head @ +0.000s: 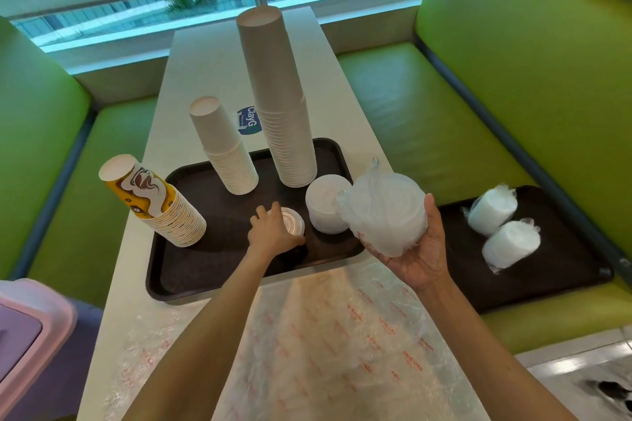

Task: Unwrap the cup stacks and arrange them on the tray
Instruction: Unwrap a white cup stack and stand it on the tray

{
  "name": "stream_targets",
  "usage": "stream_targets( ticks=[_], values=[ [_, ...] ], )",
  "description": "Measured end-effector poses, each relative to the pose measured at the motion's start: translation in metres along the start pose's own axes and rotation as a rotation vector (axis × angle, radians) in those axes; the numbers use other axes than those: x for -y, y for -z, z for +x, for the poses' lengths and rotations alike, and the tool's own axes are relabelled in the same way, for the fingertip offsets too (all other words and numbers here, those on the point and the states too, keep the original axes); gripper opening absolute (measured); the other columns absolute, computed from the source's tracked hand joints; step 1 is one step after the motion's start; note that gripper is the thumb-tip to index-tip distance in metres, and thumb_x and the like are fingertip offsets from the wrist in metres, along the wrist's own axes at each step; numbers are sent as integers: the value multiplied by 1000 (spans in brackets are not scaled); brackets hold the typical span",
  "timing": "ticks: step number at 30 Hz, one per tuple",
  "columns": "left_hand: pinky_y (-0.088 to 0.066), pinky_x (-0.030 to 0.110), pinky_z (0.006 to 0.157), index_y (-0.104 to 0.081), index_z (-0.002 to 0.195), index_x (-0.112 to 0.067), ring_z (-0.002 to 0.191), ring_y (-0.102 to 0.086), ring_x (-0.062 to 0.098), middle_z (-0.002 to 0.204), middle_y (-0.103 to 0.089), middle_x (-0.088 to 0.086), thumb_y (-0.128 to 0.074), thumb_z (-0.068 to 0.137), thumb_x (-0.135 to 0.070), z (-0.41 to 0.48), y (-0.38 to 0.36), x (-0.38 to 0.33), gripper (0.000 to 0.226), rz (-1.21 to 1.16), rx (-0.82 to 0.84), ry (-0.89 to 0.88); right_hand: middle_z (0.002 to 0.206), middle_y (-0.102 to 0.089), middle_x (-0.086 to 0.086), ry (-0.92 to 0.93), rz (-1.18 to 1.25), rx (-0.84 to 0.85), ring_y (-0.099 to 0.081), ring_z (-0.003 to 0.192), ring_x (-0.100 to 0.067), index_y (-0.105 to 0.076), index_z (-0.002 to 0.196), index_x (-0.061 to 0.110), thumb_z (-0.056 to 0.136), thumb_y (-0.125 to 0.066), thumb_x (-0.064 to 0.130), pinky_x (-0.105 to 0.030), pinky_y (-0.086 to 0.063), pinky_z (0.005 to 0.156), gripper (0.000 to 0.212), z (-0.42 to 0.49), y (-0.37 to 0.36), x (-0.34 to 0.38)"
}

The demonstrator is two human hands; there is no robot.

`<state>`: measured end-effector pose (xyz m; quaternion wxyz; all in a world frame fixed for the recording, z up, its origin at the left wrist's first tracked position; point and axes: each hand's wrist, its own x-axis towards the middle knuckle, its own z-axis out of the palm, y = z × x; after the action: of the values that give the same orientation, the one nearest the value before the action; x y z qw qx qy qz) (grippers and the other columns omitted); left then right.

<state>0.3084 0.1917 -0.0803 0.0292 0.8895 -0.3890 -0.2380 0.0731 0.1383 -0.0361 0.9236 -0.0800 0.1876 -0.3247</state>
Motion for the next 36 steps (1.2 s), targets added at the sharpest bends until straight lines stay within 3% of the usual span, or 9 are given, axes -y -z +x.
stream_targets(
  ticks=[10,17,22,24,27,30,32,34,36],
  values=[
    [-35,51,105,0,152,-17,137,-23,38,151,-20,15,-75,75,-47,4,4,1,111,53,40,-67,138,-53,-17,-10,-31,-21,-59,114,-40,-48,139,20,38,-97,42,-55,-57,73,115,-3,-1,1],
    [-21,51,113,13,151,-21,143,-11,40,156,-5,16,-75,74,-49,-2,9,5,120,-171,72,-86,136,-55,-18,4,-60,-3,-60,111,-40,-51,136,19,36,-96,43,-55,-57,74,113,-5,-6,2],
    [-30,39,110,-15,151,-14,140,-29,28,153,-25,14,-68,87,-25,-42,43,-3,84,-573,-280,-115,131,-59,-18,-9,-84,51,-61,110,-39,-65,122,17,36,-97,43,-54,-57,73,95,-7,-13,-6],
    [-41,31,101,-34,144,-13,127,-47,22,140,-46,10,-62,90,-15,-69,68,-15,61,-779,-471,-174,127,-62,-18,-13,-93,75,-64,105,-38,-72,113,15,37,-96,43,-54,-56,74,85,-7,-20,-12],
    [-50,17,84,-51,126,-16,98,-61,5,107,-61,-4,-58,92,-10,-119,105,-37,35,-969,-704,-413,127,-62,-16,-15,-148,42,-64,107,-35,-60,126,17,37,-95,46,-54,-54,79,100,-5,-31,-23],
    [-50,11,78,-56,112,-18,90,-63,2,97,-64,-8,-55,90,-13,-171,121,-61,23,-885,-732,-773,130,-60,-16,-7,-193,26,-62,111,-36,-52,135,18,41,-93,49,-52,-55,82,108,-4,-43,-34],
    [-48,9,81,-60,113,-18,94,-61,-2,104,-64,-7,-57,88,-14,-192,118,-72,25,-690,-680,-914,128,-61,-17,15,-216,18,-63,110,-36,-51,136,19,50,-88,50,-52,-55,83,99,-4,-49,-40],
    [-45,12,90,-59,124,-21,104,-55,0,123,-59,-7,-59,90,-23,-198,112,-75,33,-442,-569,-854,126,-62,-18,16,-244,11,-61,113,-36,-49,137,20,66,-78,50,-55,-51,88,82,-7,-54,-44],
    [-41,25,101,-48,137,-26,123,-47,9,142,-46,-8,-58,92,-35,-191,106,-69,47,-259,-450,-704,125,-61,-19,2,-259,21,-62,111,-36,-49,138,19,57,-84,50,-55,-55,82,93,-7,-58,-46]
  ],
)
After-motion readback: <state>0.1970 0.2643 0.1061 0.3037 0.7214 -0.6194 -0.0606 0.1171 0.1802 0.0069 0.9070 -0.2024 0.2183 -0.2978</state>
